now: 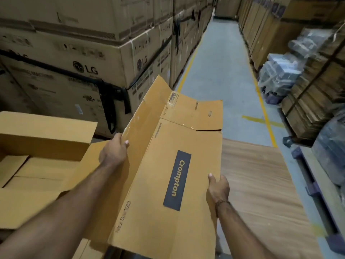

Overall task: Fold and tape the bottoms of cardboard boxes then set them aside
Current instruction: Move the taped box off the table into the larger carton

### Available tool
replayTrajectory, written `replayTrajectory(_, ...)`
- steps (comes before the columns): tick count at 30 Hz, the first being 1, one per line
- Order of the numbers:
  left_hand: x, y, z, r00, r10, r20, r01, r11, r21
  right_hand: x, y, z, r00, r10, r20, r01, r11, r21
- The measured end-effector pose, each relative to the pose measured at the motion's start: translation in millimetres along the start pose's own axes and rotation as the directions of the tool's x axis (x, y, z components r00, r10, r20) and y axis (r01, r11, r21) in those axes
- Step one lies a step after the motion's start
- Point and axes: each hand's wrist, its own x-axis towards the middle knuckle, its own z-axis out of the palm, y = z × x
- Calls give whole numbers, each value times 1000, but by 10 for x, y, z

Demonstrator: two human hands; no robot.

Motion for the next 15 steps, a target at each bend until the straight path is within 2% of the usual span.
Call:
replayTrajectory(4, 294, -323, 313, 997, -47, 66, 46, 999, 7, 233, 137, 266, 999, 0, 36, 5, 993, -116)
replayTrajectory(9, 506, -517, 678, 975, -91, 201, 89, 996, 19, 451, 457, 473, 981, 116, 155, -39, 902, -430)
replayTrajectory(15, 776, -923, 1016, 939, -233, 251, 217, 972, 90, 607, 630, 636, 981, 183, 66, -100, 766, -635)
